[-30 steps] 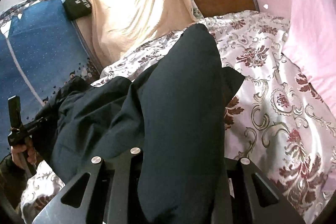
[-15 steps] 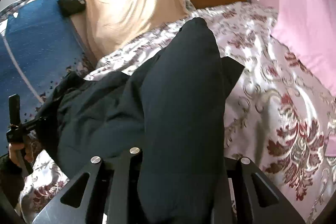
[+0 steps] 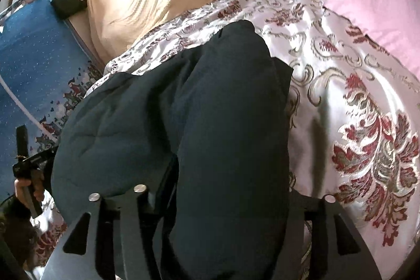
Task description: Fold large clothes
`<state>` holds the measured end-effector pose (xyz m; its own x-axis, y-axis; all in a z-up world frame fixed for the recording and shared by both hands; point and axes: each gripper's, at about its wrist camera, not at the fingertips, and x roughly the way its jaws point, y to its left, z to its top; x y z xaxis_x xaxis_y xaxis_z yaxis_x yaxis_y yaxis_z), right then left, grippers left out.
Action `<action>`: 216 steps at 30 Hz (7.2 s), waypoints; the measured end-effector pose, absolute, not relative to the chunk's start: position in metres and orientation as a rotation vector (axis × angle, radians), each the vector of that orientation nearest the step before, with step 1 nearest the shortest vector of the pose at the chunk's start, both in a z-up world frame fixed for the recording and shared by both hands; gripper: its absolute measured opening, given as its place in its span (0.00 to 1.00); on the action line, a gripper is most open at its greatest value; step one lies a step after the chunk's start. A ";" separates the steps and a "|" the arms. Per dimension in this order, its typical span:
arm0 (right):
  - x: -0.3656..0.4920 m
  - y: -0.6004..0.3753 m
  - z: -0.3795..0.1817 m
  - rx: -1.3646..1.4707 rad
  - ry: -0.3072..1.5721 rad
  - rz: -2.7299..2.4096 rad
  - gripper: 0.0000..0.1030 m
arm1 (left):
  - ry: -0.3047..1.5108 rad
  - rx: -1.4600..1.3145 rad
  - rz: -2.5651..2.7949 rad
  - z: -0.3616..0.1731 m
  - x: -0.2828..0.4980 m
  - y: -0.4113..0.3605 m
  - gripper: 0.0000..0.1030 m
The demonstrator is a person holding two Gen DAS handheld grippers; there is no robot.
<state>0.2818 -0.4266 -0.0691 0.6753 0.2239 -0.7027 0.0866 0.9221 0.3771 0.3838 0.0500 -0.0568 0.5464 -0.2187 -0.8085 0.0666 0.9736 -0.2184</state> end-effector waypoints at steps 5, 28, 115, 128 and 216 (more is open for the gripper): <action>0.289 -0.435 -0.085 0.476 0.859 0.111 0.59 | 1.127 -0.370 -0.272 -0.093 0.404 0.066 0.92; 0.233 -0.408 -0.003 0.338 0.715 0.160 0.18 | 0.906 -0.270 -0.310 0.010 0.298 0.044 0.11; -0.053 -0.241 0.014 0.036 0.382 -0.089 0.98 | 0.465 0.035 -0.024 0.010 -0.013 -0.043 0.99; -0.052 -0.240 0.013 0.030 0.391 -0.086 0.98 | 0.448 0.050 -0.027 0.006 -0.016 -0.042 0.99; -0.047 -0.240 0.006 0.025 0.421 -0.084 0.98 | 0.433 0.071 -0.042 0.001 -0.020 -0.043 1.00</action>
<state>-0.0467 -0.2398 0.0062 0.9094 -0.0760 -0.4090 0.0865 0.9962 0.0073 -0.0202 -0.0427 0.0014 0.9068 -0.0259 -0.4207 0.0562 0.9966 0.0598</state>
